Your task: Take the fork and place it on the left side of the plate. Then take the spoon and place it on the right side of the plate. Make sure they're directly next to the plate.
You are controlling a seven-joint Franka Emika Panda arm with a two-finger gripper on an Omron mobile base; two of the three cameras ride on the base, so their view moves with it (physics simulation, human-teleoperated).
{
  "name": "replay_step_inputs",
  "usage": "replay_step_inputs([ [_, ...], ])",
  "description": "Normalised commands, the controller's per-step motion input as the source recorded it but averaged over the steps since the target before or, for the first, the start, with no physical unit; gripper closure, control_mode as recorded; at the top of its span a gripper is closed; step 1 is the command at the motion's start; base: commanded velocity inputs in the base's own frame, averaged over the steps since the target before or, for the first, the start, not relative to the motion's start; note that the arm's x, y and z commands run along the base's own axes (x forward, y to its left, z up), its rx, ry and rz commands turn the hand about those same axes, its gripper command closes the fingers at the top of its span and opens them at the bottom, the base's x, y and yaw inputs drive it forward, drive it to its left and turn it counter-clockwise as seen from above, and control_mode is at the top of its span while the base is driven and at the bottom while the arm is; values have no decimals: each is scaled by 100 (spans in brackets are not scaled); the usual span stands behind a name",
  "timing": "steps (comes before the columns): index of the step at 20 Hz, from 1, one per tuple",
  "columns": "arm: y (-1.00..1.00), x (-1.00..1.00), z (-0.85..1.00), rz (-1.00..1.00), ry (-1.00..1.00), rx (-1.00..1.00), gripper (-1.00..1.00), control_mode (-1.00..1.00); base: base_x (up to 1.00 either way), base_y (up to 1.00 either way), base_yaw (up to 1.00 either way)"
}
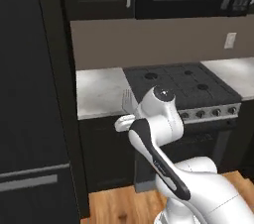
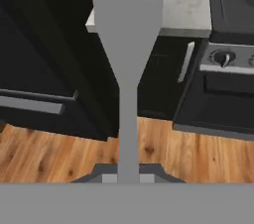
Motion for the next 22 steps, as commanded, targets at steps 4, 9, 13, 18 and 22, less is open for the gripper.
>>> replay_step_inputs([
  [4, 0, 0, 0, 0, 0, 0, 100, 100, -15, 33, 59],
  [9, 0, 0, 0, 0, 0, 0, 100, 100, -2, 47, 62],
  [13, 0, 0, 0, 0, 0, 0, 100, 100, 0, 50, 63],
  [18, 0, 0, 0, 0, 0, 0, 100, 100, 0, 50, 64],
  [22, 0, 0, 0, 0, 0, 0, 100, 100, 0, 50, 64],
])
